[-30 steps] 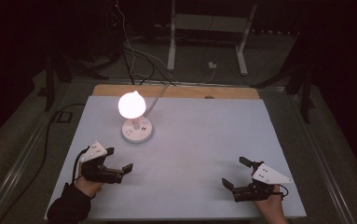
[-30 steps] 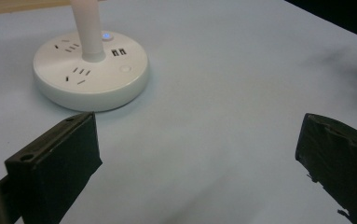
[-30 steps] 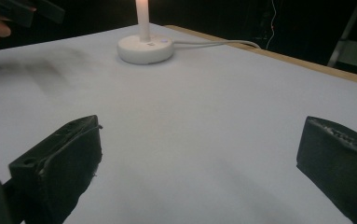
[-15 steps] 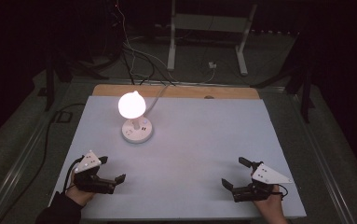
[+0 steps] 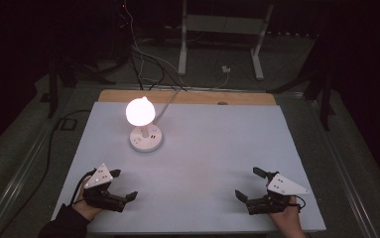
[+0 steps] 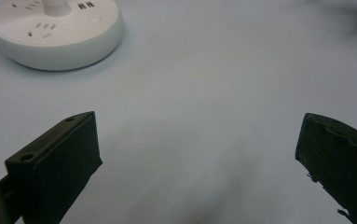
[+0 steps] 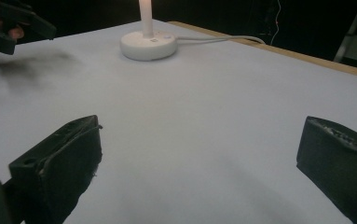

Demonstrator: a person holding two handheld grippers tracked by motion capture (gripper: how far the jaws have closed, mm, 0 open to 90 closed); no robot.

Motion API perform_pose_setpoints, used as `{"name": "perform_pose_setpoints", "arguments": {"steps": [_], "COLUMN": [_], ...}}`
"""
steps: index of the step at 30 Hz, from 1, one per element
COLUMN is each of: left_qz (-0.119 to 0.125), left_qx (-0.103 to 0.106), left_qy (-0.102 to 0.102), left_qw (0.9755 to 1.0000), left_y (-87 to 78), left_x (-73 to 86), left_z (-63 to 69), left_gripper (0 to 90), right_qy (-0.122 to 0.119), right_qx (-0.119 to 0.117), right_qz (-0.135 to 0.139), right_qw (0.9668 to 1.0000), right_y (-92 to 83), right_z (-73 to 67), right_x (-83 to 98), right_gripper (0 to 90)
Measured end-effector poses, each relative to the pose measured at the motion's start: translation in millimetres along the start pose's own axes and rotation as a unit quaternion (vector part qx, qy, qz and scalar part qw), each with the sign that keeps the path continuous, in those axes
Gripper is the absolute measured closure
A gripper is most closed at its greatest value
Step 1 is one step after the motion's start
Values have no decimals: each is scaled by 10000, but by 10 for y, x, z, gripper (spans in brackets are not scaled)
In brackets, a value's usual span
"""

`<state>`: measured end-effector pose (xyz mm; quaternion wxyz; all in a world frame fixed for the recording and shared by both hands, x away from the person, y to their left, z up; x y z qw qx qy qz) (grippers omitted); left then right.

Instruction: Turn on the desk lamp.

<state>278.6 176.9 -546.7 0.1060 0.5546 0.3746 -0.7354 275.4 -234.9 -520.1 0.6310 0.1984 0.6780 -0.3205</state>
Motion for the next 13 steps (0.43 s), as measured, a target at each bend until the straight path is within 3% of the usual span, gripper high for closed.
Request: {"name": "perform_pose_setpoints", "arguments": {"steps": [2, 4, 13], "left_qz": [-33, -35, 14], "left_qx": [65, -6, 44], "left_qy": [-20, 37, -88], "left_qw": [10000, 10000, 10000], "left_y": [13, 18, 12], "left_x": [13, 18, 7], "left_z": [3, -12, -30], "left_gripper": [3, 4, 4], "right_qy": [2, 10, -13], "right_qx": [-6, -15, -11], "right_qz": [4, -4, -4], "right_qw": [10000, 10000, 10000], "right_y": [0, 2, -4], "right_z": [-1, -4, 0], "right_x": [-1, 2, 1], "right_gripper": [0, 0, 0]}}
Point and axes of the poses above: each handheld gripper's, and its own axes: y roughly forward along the jaws, x roughly out of its underside, z roughly to its right, the point moved 7 cm from there along y, roughly forward along the jaws, and after that the axes turned 9 degrees about z, right-handed, at the moved point
